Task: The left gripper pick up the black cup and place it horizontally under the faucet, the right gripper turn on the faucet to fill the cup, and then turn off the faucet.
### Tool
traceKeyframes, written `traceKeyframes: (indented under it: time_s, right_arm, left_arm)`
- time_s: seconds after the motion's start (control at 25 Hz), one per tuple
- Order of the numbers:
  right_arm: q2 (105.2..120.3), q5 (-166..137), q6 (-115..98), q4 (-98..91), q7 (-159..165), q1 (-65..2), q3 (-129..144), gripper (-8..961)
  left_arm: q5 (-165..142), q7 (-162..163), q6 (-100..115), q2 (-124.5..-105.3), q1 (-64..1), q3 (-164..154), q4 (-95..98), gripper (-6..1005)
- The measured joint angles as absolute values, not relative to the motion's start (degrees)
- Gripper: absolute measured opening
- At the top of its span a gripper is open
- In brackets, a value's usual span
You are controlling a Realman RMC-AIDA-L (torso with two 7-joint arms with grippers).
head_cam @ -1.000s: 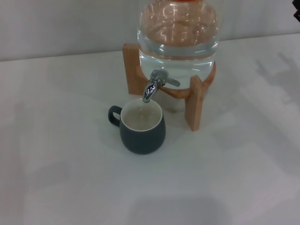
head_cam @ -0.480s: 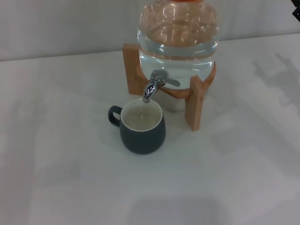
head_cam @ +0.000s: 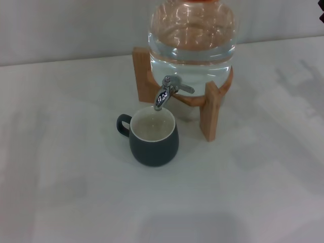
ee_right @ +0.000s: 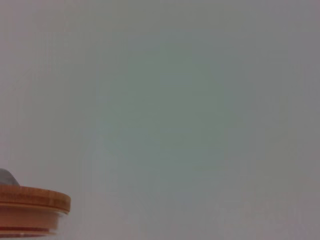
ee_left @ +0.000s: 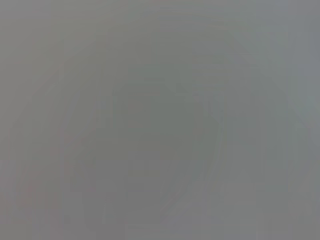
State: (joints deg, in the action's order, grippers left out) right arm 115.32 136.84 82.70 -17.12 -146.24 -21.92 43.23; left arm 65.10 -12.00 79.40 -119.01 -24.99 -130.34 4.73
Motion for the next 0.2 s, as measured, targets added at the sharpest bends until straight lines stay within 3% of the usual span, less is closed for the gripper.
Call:
traceKeyframes:
  time_s: [0.2]
  right_arm:
    - [115.31,136.9,83.4,-16.3,-146.5,-21.7,43.1,840]
  left_arm:
    - [65.8,-8.9,79.7,-119.01,-24.3,-130.3,4.5,879]
